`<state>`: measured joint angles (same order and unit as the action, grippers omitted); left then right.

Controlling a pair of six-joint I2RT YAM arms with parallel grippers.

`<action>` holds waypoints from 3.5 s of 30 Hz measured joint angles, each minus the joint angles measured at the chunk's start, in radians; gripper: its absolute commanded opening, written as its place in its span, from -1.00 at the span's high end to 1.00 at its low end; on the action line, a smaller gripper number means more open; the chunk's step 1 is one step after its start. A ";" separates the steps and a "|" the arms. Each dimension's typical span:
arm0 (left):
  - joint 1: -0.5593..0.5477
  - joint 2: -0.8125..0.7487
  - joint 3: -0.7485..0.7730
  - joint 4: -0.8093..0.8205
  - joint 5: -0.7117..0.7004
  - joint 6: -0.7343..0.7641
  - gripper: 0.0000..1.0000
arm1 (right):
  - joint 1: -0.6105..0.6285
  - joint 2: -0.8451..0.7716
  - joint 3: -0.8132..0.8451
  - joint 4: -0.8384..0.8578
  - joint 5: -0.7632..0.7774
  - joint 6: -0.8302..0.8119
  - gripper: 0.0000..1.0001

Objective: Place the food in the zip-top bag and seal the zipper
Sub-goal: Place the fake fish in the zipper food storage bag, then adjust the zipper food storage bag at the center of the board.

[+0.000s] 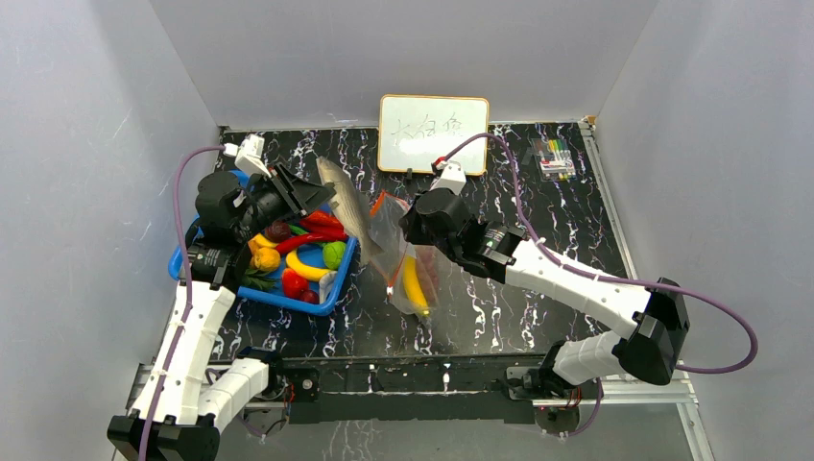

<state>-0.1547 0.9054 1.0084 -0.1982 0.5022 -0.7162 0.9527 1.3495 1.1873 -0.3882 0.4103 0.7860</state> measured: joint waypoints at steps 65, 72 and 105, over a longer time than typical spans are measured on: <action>-0.392 0.143 -0.061 0.009 -0.099 0.161 -0.33 | -0.006 -0.083 -0.070 0.076 0.002 0.031 1.00; -0.392 0.127 -0.011 -0.057 -0.158 0.166 -0.33 | -0.006 -0.111 -0.081 0.076 0.003 0.031 1.00; -0.392 0.217 0.059 -0.031 -0.162 0.139 1.00 | -0.006 -0.199 -0.174 0.084 0.003 0.039 1.00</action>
<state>-0.5468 1.1225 1.0672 -0.2291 0.3401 -0.5770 0.9470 1.1507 1.0130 -0.3038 0.4133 0.8253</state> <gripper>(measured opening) 0.010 0.009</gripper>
